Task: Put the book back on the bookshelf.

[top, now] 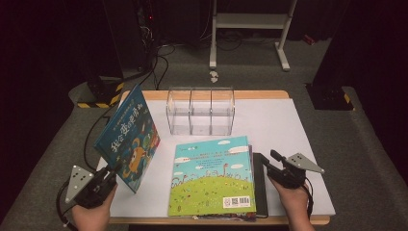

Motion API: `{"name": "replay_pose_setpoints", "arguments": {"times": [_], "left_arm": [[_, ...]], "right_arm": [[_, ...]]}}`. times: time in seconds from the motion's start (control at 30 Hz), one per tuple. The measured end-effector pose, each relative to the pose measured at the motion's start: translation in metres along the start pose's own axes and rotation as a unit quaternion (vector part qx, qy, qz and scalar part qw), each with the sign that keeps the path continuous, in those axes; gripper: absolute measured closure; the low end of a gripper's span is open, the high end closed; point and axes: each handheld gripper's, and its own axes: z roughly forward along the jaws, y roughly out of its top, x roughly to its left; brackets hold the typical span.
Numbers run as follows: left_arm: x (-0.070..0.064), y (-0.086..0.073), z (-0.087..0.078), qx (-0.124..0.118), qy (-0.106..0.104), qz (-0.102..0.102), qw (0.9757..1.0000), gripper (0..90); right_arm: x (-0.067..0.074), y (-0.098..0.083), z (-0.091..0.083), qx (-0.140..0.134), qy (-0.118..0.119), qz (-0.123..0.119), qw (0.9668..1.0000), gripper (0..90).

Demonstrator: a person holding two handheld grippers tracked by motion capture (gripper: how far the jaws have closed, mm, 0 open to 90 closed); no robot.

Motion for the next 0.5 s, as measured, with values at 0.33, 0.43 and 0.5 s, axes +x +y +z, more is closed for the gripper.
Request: {"name": "replay_pose_setpoints", "arguments": {"times": [0.33, 0.43, 0.5], "left_arm": [[0.002, 0.007, 0.006, 0.010, 0.002, 0.011, 0.9999, 81.6], [0.004, 0.011, 0.010, 0.008, 0.000, 0.010, 0.9999, 81.2], [0.005, 0.012, 0.013, 0.006, 0.001, 0.007, 1.0000, 81.0]], "right_arm": [[-0.002, -0.002, 0.000, 0.002, 0.001, 0.008, 1.0000, 50.9], [-0.002, -0.002, 0.001, 0.002, 0.002, 0.009, 1.0000, 50.9], [-0.002, -0.002, 0.001, 0.003, 0.003, 0.011, 0.9999, 50.9]]}}
